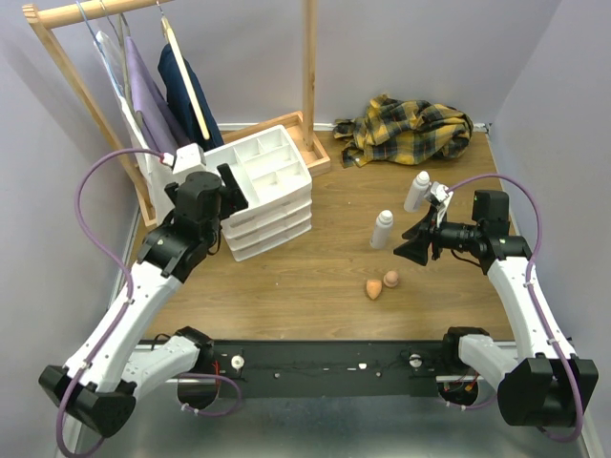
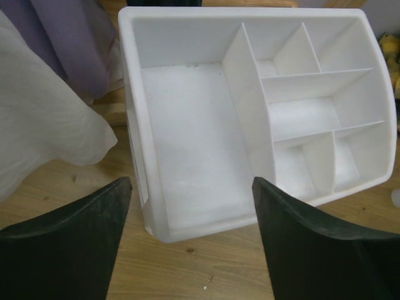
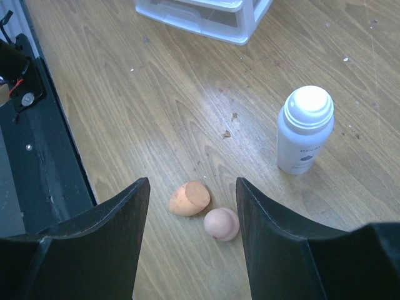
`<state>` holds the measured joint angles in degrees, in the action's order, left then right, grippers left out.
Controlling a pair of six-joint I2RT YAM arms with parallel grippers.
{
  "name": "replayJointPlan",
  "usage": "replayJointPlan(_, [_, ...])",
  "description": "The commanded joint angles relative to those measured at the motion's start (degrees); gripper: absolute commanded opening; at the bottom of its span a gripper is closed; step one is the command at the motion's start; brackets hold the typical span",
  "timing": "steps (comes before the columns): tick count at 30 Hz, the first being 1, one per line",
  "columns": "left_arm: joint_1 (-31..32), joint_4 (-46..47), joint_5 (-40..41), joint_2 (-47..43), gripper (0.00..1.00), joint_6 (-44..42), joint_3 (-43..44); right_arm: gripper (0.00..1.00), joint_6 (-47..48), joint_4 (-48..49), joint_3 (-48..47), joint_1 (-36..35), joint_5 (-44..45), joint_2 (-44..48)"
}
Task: Organize the makeup
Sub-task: Open the drawer in the storage box.
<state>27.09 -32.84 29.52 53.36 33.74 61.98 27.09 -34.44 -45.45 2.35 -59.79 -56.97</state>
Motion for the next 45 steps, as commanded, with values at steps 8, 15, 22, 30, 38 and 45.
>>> replayJointPlan(8, [-3.1,-4.2,2.8,11.1,0.55,-0.6,6.2,0.65,1.3,-1.6,-0.3,0.3,-4.3,-0.2])
replayJointPlan(15, [-4.3,-3.7,0.5,12.9,0.45,-0.5,4.2,0.65,3.3,-3.1,-4.3,0.0,-11.9,-5.6])
replayJointPlan(22, [-4.4,-3.7,-1.3,11.9,0.08,2.4,4.6,0.64,4.4,-3.6,-10.5,-6.6,-8.2,-11.1])
replayJointPlan(30, [-4.5,-4.5,-5.6,7.2,0.0,8.9,6.6,0.64,-3.2,5.7,-15.2,-15.2,-6.7,-13.9])
replayJointPlan(38, [-5.0,-7.2,-9.6,4.4,0.0,18.6,9.0,0.64,-13.0,18.2,-16.4,-25.8,-5.3,-21.7])
replayJointPlan(45, [-5.3,-8.2,-11.1,2.3,0.0,26.4,8.8,0.65,-21.0,28.0,-15.9,-34.2,-0.9,-27.1])
